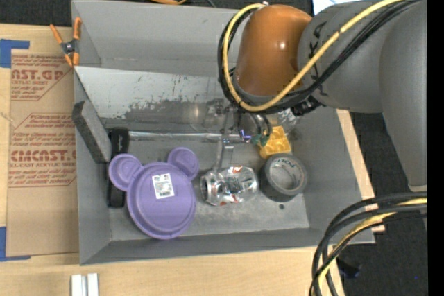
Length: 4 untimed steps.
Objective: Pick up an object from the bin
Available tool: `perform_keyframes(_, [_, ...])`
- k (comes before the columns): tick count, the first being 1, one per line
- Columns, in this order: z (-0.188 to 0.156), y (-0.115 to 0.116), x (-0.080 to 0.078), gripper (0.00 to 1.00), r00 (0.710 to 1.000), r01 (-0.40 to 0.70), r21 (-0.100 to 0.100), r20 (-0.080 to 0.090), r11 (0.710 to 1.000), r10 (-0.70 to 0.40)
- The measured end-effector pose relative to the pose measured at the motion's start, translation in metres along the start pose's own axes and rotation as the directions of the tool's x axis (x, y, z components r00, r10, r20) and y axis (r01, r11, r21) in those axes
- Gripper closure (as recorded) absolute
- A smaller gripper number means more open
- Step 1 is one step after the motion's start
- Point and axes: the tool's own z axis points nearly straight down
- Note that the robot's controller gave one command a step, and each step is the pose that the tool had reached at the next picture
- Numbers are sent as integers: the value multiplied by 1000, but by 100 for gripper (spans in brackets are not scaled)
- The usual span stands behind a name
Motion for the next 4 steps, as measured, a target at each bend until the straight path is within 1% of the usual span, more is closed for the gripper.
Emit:
perform_keyframes(1, [61,1,38,0,996,89,0,-6,996,-89])
perform_keyframes(2, [75,22,16,100,995,98,0,12,995,-98])
perform_keyframes(3, [75,22,16,100,995,97,-1,12,995,-97])
perform_keyframes(4, [96,16,38,100,996,90,-2,13,996,-90])
